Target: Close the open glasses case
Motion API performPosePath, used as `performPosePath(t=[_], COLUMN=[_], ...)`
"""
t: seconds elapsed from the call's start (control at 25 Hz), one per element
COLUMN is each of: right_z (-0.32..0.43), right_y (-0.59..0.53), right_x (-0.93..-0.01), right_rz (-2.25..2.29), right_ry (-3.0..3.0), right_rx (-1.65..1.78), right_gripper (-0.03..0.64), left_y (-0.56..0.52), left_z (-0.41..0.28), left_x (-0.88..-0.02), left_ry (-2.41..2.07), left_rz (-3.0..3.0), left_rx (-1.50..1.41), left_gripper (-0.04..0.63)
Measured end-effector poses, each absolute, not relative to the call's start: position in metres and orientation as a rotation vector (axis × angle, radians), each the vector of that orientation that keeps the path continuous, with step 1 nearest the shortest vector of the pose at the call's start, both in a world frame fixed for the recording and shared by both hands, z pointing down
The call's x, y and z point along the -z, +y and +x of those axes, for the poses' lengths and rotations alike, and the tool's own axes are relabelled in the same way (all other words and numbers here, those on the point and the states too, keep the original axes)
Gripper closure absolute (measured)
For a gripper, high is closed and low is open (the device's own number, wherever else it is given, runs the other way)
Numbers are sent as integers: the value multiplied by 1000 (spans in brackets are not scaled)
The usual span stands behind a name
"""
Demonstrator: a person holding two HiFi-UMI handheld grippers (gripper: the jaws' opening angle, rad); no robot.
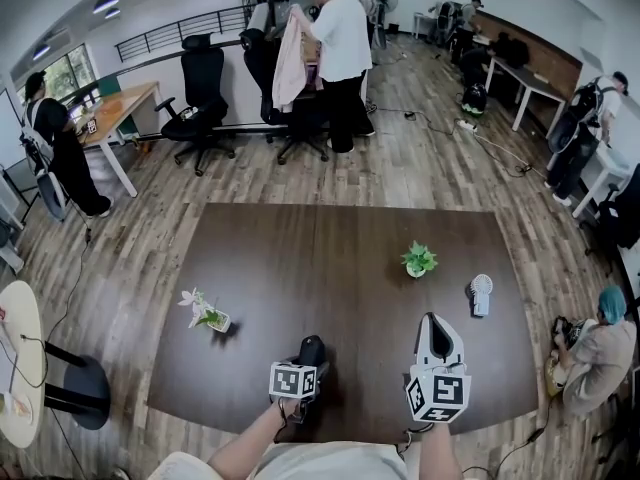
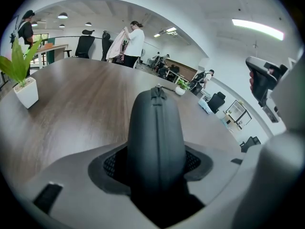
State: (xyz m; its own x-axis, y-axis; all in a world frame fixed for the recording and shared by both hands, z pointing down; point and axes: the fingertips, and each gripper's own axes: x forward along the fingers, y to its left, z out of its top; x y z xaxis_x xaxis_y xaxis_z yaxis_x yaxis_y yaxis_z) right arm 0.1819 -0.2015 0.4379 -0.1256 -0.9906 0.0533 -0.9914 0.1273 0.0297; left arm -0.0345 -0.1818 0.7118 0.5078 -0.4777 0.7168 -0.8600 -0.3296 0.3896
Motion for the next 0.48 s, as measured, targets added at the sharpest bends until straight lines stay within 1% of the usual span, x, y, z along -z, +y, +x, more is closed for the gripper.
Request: performPosePath(t=[0.08,0.16,0.28,0.48], right_z=[182,182,182,178], right_y=[-202,-202,-201,-202], right_x=[-437,-437,-436,-431], right_rz=[2035,2034,2034,2024], right_ry=[-2313,-2312,-2311,-2319], right_rx=[-17,-15,-13,3], right_gripper=[615,615,615,615], left_y=[-181,-180,-178,-184], left_z=[-32,-29,-35,-50], left_x=[-709,-706,-700,-672], left_ry=[-1079,-1074,-1102,-1202], left_rz=[1985,1996,2015,2078], left_rx=[-604,-582,-598,-572], left_gripper=[286,215,186,173])
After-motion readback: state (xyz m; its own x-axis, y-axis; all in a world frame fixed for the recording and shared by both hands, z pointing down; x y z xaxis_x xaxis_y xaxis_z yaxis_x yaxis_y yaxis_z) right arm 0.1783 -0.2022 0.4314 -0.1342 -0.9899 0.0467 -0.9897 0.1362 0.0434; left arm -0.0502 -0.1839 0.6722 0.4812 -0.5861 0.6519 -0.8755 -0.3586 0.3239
